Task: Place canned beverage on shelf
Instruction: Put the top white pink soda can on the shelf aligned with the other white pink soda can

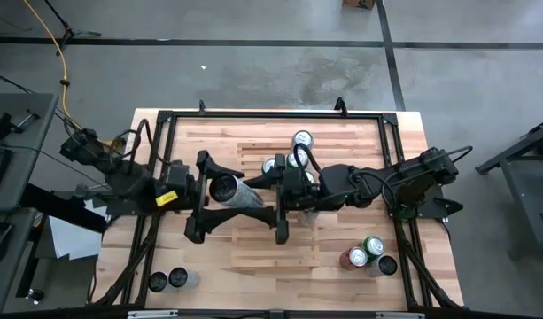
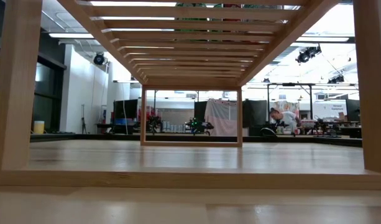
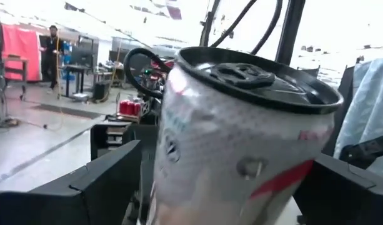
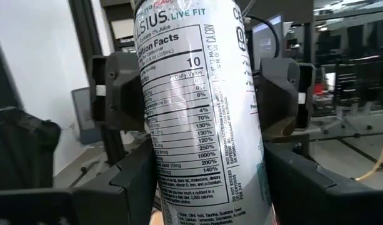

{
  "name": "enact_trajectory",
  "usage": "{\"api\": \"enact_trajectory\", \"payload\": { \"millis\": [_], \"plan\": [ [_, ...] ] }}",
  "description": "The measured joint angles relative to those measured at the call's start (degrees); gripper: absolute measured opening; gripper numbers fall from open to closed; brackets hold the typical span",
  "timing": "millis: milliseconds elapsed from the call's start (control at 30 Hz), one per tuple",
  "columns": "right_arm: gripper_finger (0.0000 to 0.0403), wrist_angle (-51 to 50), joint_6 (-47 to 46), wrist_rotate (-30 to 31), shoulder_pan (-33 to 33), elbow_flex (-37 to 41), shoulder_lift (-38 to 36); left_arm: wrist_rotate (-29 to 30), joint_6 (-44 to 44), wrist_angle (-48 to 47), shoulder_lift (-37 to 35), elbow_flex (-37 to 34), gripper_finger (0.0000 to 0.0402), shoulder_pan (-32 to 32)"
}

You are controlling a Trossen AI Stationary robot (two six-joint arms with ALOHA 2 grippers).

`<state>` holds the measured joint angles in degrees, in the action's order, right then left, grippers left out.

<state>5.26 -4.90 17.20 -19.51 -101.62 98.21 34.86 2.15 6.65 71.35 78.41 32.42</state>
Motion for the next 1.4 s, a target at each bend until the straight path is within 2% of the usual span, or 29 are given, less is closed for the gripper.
{"api": "enact_trajectory", "payload": {
  "millis": [167, 300, 433, 567, 767, 933, 1133, 1267, 1400],
  "plan": [
    [0.0232, -0.19, 0.45, 1.22, 0.02, 0.02, -0.02, 0.07, -1.86, 1.00, -0.47, 0.02, 0.0354, -0.58],
    [0.0232, -0.33, 0.84, 1.41, 0.14, 0.02, -0.02, 0.16, -2.41, 1.03, -1.33, 0.02, 0.0336, -0.56],
    [0.0241, -0.39, 0.86, 1.51, 0.17, 0.04, -0.06, 0.47, -2.89, 0.99, -1.33, 0.02, 0.0291, -0.52],
    [0.0288, -1.25, 0.85, 1.30, 0.15, 0.04, -0.11, 1.47, -3.31, 0.35, -1.30, 0.02, 0.0237, -0.51],
    [0.0334, -4.44, 0.93, 1.57, 0.20, 0.04, -1.10, 4.73, -3.66, -2.04, -2.09, -0.04, 0.0238, -0.47],
    [0.0339, -10.92, 0.89, 0.98, 0.03, 0.04, -4.71, 7.23, -1.58, -7.01, -4.75, -0.04, 0.0238, -0.30],
    [0.0341, -21.45, -1.81, 1.57, -0.31, 0.04, -10.84, 5.79, 3.50, -13.65, -5.08, -1.16, 0.0238, 0.29],
    [0.0341, -26.96, -3.06, 4.35, -1.56, 0.04, -14.28, 1.28, 7.84, -5.65, -3.57, -8.69, 0.0240, -0.36],
    [0.0341, -30.08, -2.90, 9.42, -3.34, 0.04, -16.69, -2.84, 12.68, 10.34, -1.27, -19.28, 0.0242, -1.89]
  ]
}}
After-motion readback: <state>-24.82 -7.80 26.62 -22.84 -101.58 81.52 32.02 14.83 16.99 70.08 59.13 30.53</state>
